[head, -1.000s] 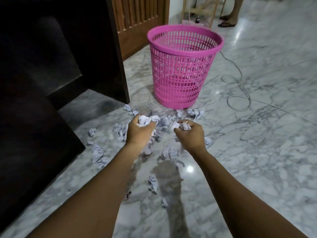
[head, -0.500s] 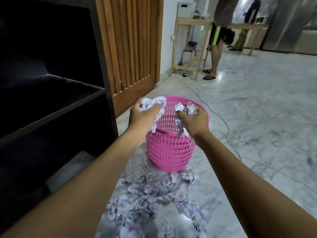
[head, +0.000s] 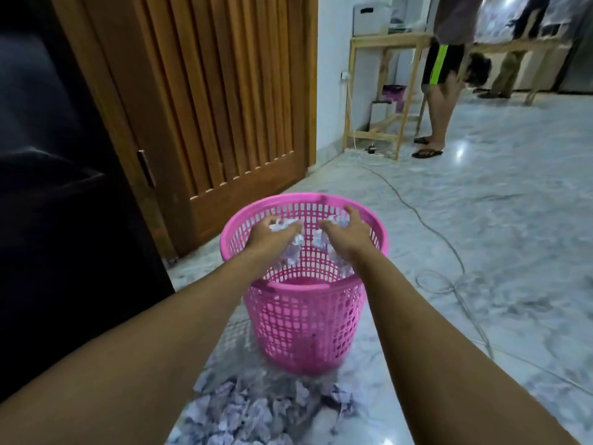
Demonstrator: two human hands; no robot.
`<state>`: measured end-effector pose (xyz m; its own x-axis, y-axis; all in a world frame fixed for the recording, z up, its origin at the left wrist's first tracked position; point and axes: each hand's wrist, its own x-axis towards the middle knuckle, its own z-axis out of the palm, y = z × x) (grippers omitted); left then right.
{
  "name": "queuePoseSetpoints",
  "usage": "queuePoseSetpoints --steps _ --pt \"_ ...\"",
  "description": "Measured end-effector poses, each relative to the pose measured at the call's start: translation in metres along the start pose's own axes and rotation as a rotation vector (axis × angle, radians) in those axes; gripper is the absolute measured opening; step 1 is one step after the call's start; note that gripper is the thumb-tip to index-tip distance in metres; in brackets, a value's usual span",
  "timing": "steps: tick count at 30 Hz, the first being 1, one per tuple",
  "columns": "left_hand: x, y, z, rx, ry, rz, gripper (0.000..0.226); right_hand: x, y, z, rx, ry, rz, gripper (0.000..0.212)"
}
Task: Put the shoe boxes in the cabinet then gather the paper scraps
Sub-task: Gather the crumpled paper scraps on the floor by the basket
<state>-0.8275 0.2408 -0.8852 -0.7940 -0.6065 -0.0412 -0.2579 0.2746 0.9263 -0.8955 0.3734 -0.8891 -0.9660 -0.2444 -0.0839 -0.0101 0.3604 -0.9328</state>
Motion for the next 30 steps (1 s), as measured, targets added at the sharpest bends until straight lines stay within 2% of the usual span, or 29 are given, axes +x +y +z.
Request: queuePoseSetpoints --steps 2,4,6,9,11,13,16,21,24,27,30 --pt "0.006 -0.008 0.001 0.219 -0.067 0.029 0.065 0.007 0.001 -0.001 -0.117 -0.031 -0.034 0.074" --pt "0.007 -0.009 -0.004 0.361 -0.085 0.072 0.067 0.006 0.000 0.001 -0.237 -0.047 -0.056 0.074" --pt "0.006 -0.008 -0.014 0.487 -0.115 0.131 0.051 -0.003 -0.004 0.005 -0.348 -0.032 -0.067 0.063" --pt "-0.007 -0.006 -0.037 0.626 -0.171 0.173 0.034 -0.028 -0.012 0.013 -0.482 -0.012 -0.091 0.032" --pt "-0.026 -0.011 -0.058 0.698 -0.207 0.209 0.033 -0.046 -0.013 0.022 -0.559 0.056 -0.168 0.030" --pt "-0.053 -0.022 -0.081 0.714 -0.242 0.277 0.033 -0.074 -0.010 0.032 -0.610 0.144 -0.272 0.035" --pt "-0.098 -0.054 -0.112 0.670 -0.187 0.357 0.041 -0.121 0.007 0.050 -0.685 0.263 -0.443 0.039" --pt "-0.185 -0.151 -0.138 0.582 -0.144 0.221 0.040 -0.219 0.081 0.101 -0.629 0.396 -0.617 0.037" --pt "-0.258 -0.218 -0.134 0.609 -0.120 0.158 0.041 -0.281 0.152 0.132 -0.543 0.269 -0.573 0.032" --pt "-0.324 -0.278 -0.127 0.753 -0.237 0.186 0.050 -0.332 0.213 0.147 -0.546 0.060 -0.415 0.032" --pt "-0.354 -0.328 -0.120 0.863 -0.364 0.177 0.063 -0.371 0.255 0.147 -0.563 0.000 -0.325 0.025"
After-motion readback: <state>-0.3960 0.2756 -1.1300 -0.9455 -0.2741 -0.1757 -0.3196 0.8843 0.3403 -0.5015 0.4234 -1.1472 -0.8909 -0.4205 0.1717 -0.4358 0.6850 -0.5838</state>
